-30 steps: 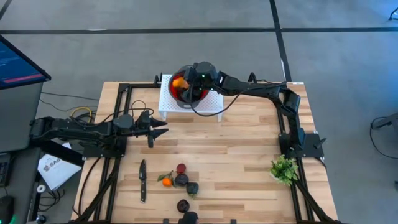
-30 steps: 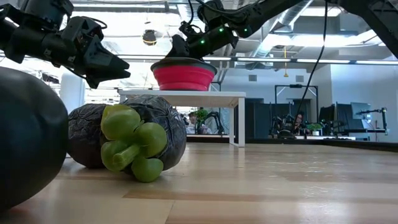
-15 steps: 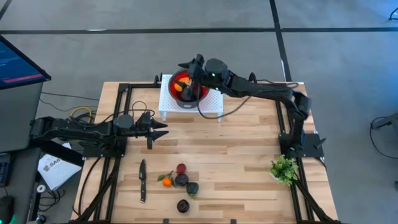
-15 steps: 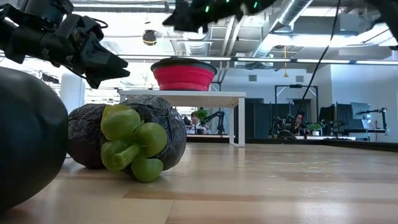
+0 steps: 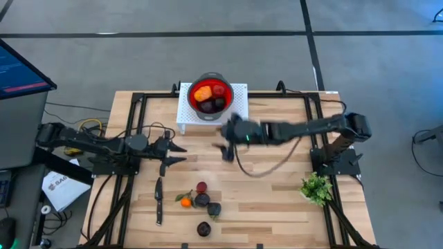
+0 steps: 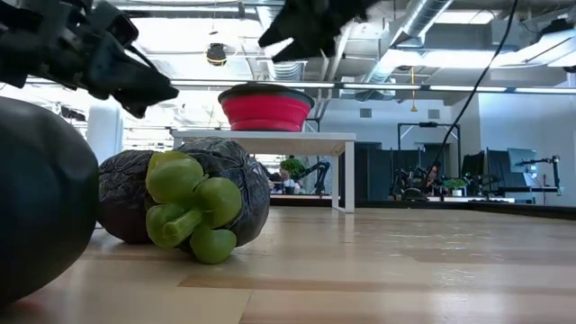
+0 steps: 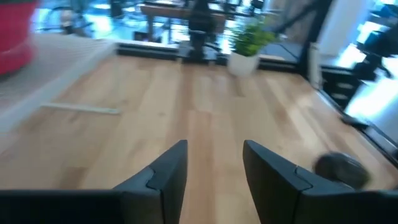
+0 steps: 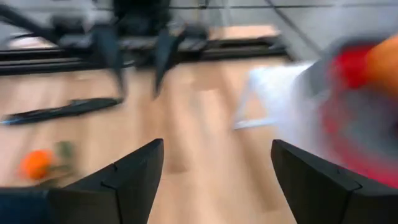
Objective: Pick & Place Fruit
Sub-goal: Put the orange into the red strainer bowl
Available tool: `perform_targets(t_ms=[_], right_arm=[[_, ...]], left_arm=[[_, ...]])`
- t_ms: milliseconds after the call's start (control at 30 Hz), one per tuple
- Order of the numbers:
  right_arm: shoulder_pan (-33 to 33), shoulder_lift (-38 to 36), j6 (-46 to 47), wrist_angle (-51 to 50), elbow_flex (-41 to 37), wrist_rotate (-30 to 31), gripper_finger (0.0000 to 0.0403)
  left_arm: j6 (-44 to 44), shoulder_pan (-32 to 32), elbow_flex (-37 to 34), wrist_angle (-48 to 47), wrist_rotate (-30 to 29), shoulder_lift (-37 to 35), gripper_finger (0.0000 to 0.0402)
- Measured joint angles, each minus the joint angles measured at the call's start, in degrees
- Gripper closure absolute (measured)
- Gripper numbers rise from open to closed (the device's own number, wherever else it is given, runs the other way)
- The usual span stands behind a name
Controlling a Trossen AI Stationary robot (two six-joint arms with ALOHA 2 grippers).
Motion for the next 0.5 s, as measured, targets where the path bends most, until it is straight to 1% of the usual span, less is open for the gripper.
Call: perform_targets(t_ms=[67,133,167,233,267,300,367,433,500], right_arm=[[3.4,-0.5,4.4,6.9,-6.8,1.0,0.0113],[6.4,0.0,8.4,15.9,-12.6,2.4,0.0112],[7.8,0.2,10.4,19.8,-15.3,3.7,0.0112],[9.9,2.9,14.1,29.6,-18.7,7.6,0.0112],[10.7,4.0,15.4,32.2,-20.5,10.1,0.0112],[11.4,5.2,16.4,34.2,-21.8,12.0,0.0112],[12.3,8.4,17.9,39.4,-22.0,14.4,0.0112],[12.6,11.0,19.0,42.5,-21.9,14.7,0.0112],[12.6,14.7,19.5,45.9,-21.3,14.5,0.0112]], left_arm=[[1.2,-2.8,0.0,0.0,0.0,0.0,0.026],[2.1,-5.6,0.0,-0.1,0.0,0.5,0.0265],[2.5,-7.3,0.0,-0.2,0.0,0.8,0.0268],[2.7,-10.4,0.1,-0.2,0.0,2.0,0.0273],[2.5,-12.0,0.1,-0.5,0.0,2.6,0.0275],[1.7,-13.4,0.6,-0.7,0.0,3.8,0.0277],[-1.1,-16.1,2.2,-2.2,0.0,5.9,0.0281],[-4.8,-18.4,4.9,-4.8,0.0,8.8,0.0282],[-9.8,-19.6,7.7,-9.3,0.1,11.5,0.0281]])
